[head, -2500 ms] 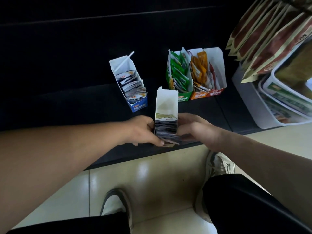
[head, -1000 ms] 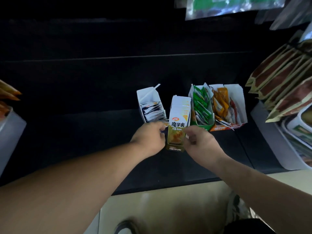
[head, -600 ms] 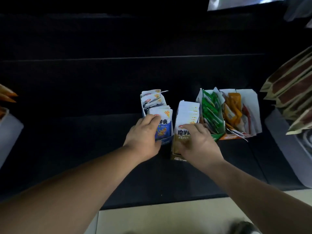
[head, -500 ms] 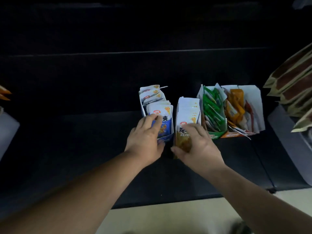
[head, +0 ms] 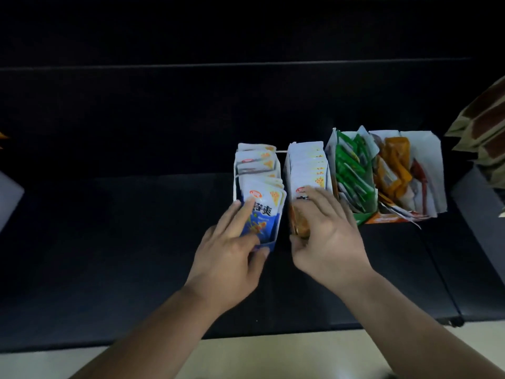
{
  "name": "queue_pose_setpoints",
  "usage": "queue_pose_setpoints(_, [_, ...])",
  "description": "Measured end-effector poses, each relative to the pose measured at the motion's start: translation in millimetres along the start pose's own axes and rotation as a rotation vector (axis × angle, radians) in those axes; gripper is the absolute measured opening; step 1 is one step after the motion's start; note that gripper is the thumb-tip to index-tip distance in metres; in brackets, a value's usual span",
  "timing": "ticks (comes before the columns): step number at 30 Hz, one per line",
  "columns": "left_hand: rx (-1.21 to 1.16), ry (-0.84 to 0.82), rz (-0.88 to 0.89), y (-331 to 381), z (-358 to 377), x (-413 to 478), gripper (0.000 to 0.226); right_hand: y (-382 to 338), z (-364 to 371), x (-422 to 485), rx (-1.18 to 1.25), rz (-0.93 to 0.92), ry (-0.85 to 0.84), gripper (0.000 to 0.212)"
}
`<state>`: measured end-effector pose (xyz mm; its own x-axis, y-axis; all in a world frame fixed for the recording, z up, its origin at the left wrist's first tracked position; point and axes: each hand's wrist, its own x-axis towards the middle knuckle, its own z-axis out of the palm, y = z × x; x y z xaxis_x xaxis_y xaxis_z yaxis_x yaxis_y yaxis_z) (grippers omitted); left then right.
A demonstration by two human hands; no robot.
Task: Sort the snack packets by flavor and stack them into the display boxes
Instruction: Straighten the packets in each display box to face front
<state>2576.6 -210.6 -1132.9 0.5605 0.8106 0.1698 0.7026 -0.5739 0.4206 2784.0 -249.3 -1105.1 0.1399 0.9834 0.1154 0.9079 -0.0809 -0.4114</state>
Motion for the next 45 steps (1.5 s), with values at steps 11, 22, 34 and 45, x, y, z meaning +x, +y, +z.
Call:
queue_pose_setpoints(11, [-0.228, 0.297, -0.123, -14.5, -23.1, 65.0, 0.037, -20.4, 16.7, 42.9, 0.221, 0.242, 0.131, 0.009])
queue_pose_setpoints(22, [-0.054, 0.271, -0.13, -17.3, -22.6, 86.1, 0.04, -29.3, 19.1, 44.9, 0.079, 0.017, 0.095, 0.065])
queue_pose_setpoints(34, [-0.042, 0.154, -0.336, -23.2, -12.1, 86.9, 0.049, -38.9, 11.7, 67.9, -0.099, 0.174, -0.109, 0.061])
queue_pose_setpoints(45, [-0.216, 0.38, -0.177, -2.1, -12.5, 11.7, 0.063, 18.3, -12.3, -9.2, 0.215, -0.001, 0.296, 0.041])
